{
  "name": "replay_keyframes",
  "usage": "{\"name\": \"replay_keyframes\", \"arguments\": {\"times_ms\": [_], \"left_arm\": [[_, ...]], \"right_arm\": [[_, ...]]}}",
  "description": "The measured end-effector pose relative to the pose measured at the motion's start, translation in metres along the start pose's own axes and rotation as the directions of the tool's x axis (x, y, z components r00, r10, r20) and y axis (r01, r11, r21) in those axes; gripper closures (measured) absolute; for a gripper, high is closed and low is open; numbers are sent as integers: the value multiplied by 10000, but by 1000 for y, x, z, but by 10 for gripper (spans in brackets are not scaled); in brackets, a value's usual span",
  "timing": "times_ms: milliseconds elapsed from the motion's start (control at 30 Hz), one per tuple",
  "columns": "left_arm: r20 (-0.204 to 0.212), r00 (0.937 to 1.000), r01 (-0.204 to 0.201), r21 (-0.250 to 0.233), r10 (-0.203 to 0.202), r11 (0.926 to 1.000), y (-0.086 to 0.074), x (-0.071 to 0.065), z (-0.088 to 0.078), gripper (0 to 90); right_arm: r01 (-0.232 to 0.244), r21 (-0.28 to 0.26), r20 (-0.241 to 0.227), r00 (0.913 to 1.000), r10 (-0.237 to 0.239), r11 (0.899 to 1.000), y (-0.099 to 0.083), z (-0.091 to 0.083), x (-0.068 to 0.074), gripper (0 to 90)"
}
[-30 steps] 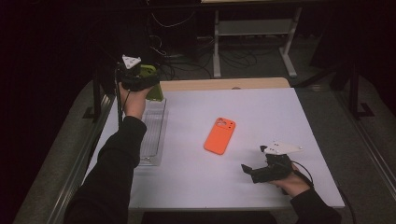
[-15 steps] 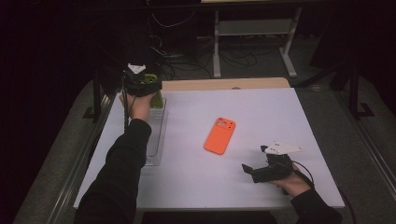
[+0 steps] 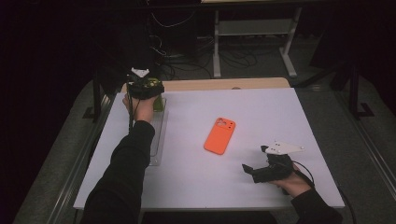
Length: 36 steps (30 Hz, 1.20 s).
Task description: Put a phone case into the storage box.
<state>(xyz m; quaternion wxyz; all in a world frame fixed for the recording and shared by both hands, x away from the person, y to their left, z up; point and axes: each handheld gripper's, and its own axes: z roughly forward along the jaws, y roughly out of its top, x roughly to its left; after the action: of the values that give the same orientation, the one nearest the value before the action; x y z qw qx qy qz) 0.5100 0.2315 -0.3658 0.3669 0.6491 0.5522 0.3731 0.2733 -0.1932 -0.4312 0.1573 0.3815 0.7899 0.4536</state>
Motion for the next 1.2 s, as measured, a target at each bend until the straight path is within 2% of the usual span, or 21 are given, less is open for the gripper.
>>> {"name": "replay_keyframes", "arguments": {"times_ms": [233,300,433,500,600,633,700,733,767,833,900,1000,1100,1200], "left_arm": [[-49,9998,210,-9,-210,9998,-7,2,4,139],[-82,9999,72,128,-71,9999,-10,2,4,138],[21,9999,107,-139,-106,9998,-13,2,5,137],[46,10000,45,-105,-44,9999,-13,4,4,135],[223,9986,491,-296,-484,9984,-13,5,6,115],[229,9982,568,-258,-563,9980,-14,5,7,89],[292,9986,437,-60,-435,9990,-14,8,6,53],[449,9965,716,-304,-702,9970,-14,7,7,24],[555,9958,739,-281,-723,9969,-14,7,7,9],[556,9968,597,-259,-582,9979,-13,8,5,0],[731,9951,689,-388,-659,9969,-12,7,4,0],[803,9959,455,-371,-424,9983,-10,9,2,0],[837,9952,543,-412,-507,9977,-8,11,-1,0],[920,9955,253,-321,-223,9992,-6,14,-7,0]], "right_arm": [[-4,-4,-10,10000,4,10000,0,0,0,0],[-14,6,-7,10000,14,10000,0,0,0,0],[-4,-4,-6,10000,4,10000,0,0,0,0],[-3,0,-7,10000,3,10000,0,0,0,0],[-21,11,-6,10000,21,10000,0,0,0,0],[-20,7,-7,10000,20,10000,0,0,0,0],[-1,-2,1,10000,1,10000,0,0,0,0],[-5,-8,0,10000,5,10000,0,0,0,0],[-6,-11,1,10000,6,10000,0,0,0,0],[5,-2,-3,10000,-5,10000,0,0,0,0],[6,-4,-4,10000,-6,10000,0,0,0,0],[-3,5,-9,10000,3,10000,0,0,0,0],[-33,4,-3,10000,33,10000,1,0,1,0],[-15,-10,18,10000,15,10000,1,0,0,0]]}}
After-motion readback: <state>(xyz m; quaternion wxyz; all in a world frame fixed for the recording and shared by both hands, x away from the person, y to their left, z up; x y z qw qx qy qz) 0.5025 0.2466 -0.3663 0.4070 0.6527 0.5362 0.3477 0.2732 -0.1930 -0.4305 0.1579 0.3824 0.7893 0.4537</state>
